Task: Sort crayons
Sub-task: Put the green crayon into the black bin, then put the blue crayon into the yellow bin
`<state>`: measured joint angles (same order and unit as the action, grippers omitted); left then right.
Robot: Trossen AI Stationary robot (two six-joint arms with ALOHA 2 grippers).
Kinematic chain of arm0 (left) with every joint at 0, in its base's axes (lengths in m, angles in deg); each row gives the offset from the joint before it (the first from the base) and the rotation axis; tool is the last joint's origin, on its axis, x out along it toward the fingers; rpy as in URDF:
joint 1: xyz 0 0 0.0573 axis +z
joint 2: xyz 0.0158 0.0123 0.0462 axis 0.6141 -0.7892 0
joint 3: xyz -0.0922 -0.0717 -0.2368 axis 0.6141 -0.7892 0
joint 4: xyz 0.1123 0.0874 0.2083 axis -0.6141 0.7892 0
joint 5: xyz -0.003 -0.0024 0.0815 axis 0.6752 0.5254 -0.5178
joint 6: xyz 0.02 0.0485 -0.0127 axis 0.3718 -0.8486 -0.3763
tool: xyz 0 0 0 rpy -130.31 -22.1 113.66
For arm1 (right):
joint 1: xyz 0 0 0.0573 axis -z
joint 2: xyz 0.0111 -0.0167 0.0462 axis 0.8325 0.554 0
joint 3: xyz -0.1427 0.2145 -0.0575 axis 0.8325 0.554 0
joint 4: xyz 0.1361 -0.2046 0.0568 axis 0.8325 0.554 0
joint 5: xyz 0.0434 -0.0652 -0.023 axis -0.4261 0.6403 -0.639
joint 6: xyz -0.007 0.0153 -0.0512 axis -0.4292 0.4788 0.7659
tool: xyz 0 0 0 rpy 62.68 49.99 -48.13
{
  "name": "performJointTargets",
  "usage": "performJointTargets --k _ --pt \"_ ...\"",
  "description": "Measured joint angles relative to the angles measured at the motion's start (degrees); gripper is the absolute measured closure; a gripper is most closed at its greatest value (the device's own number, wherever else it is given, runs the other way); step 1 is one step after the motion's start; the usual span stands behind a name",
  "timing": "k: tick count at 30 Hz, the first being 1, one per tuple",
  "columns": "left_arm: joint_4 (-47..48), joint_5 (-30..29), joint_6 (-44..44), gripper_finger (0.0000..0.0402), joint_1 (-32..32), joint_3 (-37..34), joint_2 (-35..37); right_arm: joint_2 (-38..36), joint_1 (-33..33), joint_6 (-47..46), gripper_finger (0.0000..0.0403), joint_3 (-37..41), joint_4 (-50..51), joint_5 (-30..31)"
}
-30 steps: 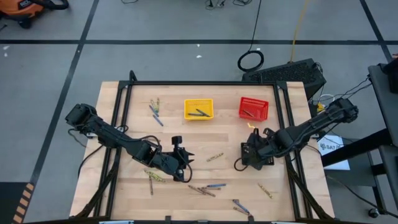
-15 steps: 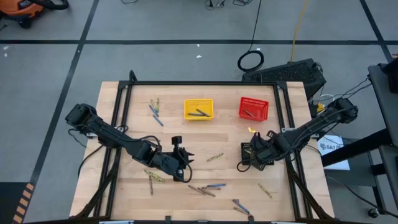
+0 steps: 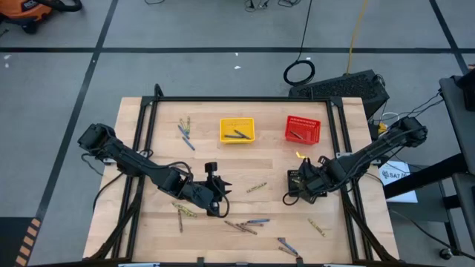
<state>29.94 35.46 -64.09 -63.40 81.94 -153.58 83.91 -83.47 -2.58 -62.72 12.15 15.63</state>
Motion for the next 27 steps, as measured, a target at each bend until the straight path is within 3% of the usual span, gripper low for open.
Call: performJointTargets --k 9,17,27 --pt "0.0 0.0 0.0 0.0303 0.0 0.0 0.0 0.0 0.0 1.9 0.0316 0.0 -2.1 0.1" --pt "0.0 1.7 0.0 0.0303 0.0 0.0 0.0 0.0 0.0 6.0 0.0318 0.0 -14.8 -1.5" --pt "0.0 1.7 0.0 0.0303 0.0 0.0 0.0 0.4 -2.5 -4.4 0.0319 0.0 -30.7 -6.2"
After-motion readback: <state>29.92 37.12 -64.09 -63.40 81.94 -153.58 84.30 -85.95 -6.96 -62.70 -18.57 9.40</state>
